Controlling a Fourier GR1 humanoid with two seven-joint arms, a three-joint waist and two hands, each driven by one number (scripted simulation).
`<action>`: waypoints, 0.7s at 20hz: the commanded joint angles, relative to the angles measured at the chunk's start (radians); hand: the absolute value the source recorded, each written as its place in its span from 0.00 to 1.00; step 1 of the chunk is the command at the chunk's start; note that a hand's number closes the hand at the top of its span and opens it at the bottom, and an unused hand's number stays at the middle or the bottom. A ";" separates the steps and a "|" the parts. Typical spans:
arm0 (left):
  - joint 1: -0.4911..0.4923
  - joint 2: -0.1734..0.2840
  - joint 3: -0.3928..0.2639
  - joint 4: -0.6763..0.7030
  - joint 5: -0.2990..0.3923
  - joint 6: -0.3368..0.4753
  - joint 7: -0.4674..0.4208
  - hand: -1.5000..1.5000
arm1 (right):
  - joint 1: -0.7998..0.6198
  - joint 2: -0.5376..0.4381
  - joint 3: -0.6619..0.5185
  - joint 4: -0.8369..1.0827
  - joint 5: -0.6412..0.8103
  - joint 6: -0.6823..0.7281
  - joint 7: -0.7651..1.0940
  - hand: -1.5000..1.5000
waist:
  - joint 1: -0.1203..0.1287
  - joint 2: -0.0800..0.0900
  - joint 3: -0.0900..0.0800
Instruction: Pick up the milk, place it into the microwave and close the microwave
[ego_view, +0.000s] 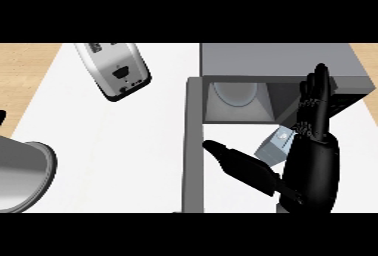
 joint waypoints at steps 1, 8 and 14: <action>-0.019 0.000 0.008 -0.022 0.002 0.016 0.045 0.00 | 0.057 0.001 0.060 -0.027 0.104 -0.052 0.097 0.00 | -0.007 0.000 0.001; 0.112 0.007 0.138 -0.082 0.134 -0.102 0.033 0.00 | 0.118 -0.021 -0.022 0.046 -0.067 -0.064 -0.067 0.00 | -0.002 0.001 0.001; 0.178 -0.010 0.179 -0.174 0.213 -0.127 0.097 0.00 | 0.156 -0.034 -0.090 0.150 -0.205 -0.111 -0.227 0.00 | 0.001 0.001 0.002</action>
